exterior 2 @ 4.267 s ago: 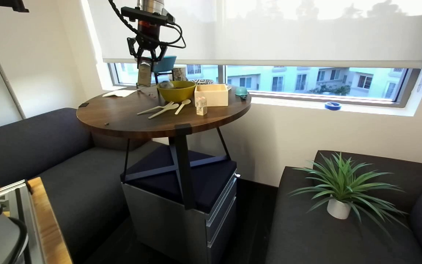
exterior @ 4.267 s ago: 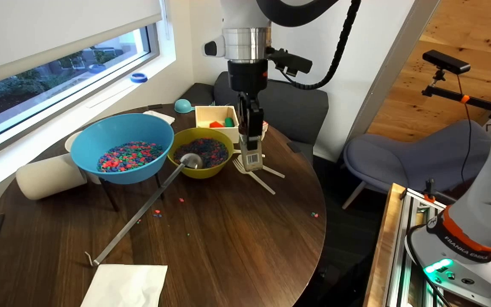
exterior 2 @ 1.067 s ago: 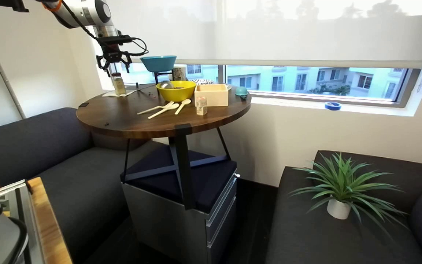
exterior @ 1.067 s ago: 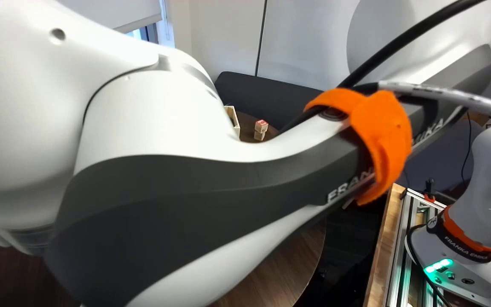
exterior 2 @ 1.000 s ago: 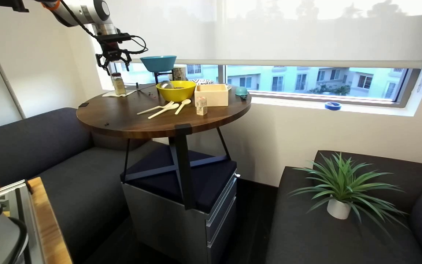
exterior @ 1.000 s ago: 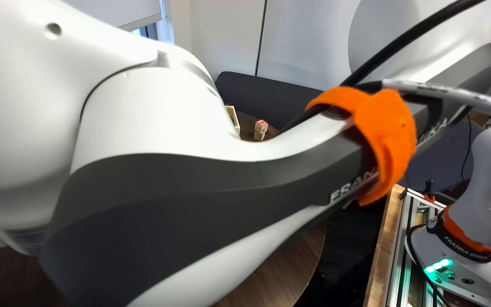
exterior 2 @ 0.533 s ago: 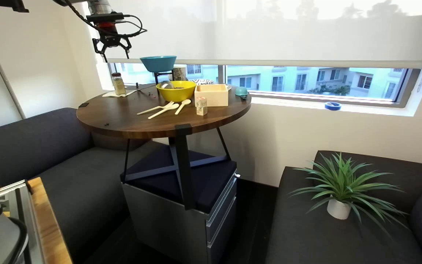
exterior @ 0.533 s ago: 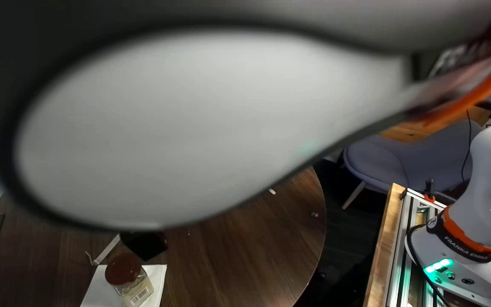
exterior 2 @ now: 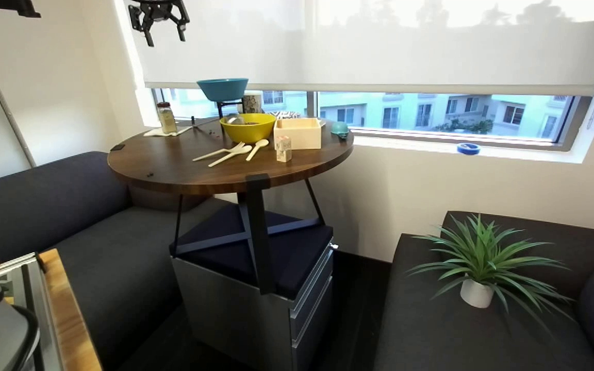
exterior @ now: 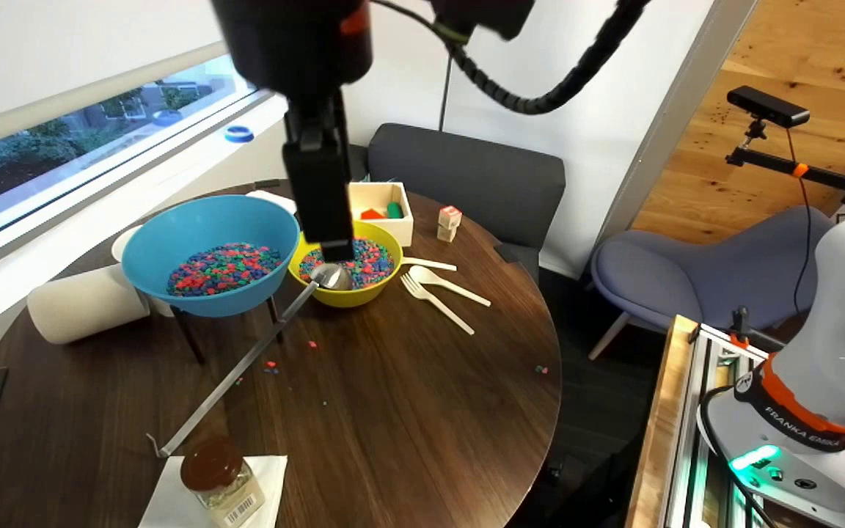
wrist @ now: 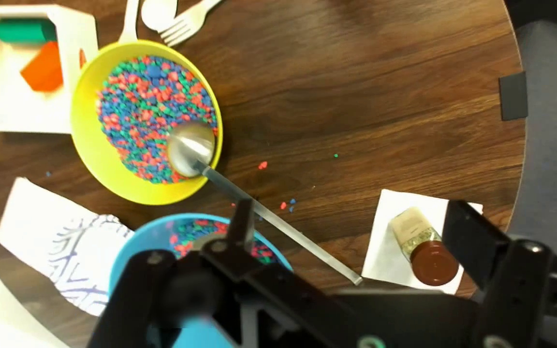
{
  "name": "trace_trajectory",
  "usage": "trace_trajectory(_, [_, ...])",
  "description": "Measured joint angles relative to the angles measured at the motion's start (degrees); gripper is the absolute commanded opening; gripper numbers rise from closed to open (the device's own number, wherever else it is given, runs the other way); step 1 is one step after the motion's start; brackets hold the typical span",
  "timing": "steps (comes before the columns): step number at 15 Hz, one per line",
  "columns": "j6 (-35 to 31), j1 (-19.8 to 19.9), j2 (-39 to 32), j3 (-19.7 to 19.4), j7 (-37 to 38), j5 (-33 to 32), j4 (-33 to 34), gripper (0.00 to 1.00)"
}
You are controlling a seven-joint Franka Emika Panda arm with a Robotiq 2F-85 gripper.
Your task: Put the sugar bowl on the paper towel
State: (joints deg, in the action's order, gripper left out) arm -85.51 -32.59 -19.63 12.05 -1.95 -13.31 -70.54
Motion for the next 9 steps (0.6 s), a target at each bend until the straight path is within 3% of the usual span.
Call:
trace_trajectory(3, [-2.60, 3.06, 8.75, -1.15, 4.81, 2.53, -7.12, 1.00])
trace_trajectory(6, [-10.67, 5.18, 17.40, -2.62, 4.05, 0.53, -14.64, 1.00])
trace_trajectory(9, [-13.40, 6.10, 22.82, -3.55, 2.80, -0.65, -20.04, 1.00])
